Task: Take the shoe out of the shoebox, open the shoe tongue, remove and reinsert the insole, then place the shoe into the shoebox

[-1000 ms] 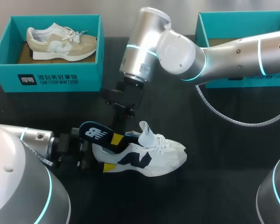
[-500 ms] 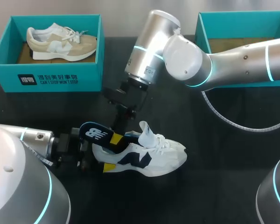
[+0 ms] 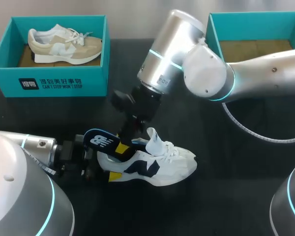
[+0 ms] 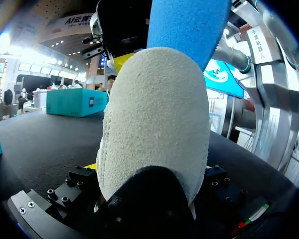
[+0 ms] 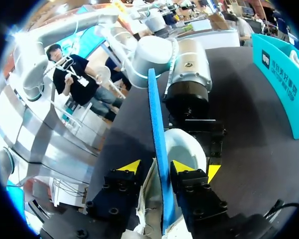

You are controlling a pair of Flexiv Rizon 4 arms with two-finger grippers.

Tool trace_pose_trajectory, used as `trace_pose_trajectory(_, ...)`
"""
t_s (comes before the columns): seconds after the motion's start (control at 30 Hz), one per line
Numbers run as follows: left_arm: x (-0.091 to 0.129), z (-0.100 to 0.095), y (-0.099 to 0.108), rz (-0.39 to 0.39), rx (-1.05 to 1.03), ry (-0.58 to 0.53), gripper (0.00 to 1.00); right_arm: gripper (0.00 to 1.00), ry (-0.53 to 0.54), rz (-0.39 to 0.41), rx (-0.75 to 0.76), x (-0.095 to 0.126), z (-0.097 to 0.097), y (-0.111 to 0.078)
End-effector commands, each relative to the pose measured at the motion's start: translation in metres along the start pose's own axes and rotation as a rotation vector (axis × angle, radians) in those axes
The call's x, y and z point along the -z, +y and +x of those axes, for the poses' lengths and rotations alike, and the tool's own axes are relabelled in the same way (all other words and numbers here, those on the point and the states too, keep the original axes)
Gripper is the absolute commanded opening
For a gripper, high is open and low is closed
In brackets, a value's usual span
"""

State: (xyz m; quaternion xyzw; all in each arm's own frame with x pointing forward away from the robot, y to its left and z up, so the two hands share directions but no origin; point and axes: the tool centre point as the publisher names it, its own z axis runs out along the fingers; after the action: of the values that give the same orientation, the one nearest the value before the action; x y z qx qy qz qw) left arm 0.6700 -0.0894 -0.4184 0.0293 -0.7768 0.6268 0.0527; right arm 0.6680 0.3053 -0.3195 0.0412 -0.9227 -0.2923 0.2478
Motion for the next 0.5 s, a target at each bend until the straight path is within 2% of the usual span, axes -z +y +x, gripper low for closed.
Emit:
trace_pose_trajectory(0.03, -0.0016, -0.0024, 0.0044, -0.001, 0.000, -0.002, 0.00, 0.34, -0.083, 0.008, -0.015, -0.0034, 0.0042, -0.0001)
trace_pose_trajectory(0.17, -0.0016, -0.0024, 0.0044, -0.001, 0.000, -0.002, 0.00, 0.32, -0.103, 0.001, -0.024, -0.0042, 0.0024, -0.0004)
trace_pose_trajectory(0.33, -0.0016, -0.0024, 0.0044, -0.001, 0.000, -0.002, 0.00, 0.24, -0.116, -0.019, -0.023, -0.0047, 0.0013, 0.0011)
trace_pose_trajectory(0.4, -0.0016, -0.0024, 0.0044, -0.001, 0.000, -0.002, 0.00, 0.13, -0.122, -0.028, -0.022, -0.0043, 0.0010, 0.0022)
trace_pose_trajectory(0.43, -0.0016, -0.0024, 0.0044, -0.001, 0.000, -0.002, 0.00, 0.02, -0.124, -0.030, -0.022, -0.0040, 0.0008, 0.0026)
trace_pose_trajectory(0.5, -0.0016, -0.0024, 0.0044, -0.001, 0.000, -0.002, 0.00, 0.00, -0.129, -0.036, -0.022, -0.0036, 0.0003, 0.0033)
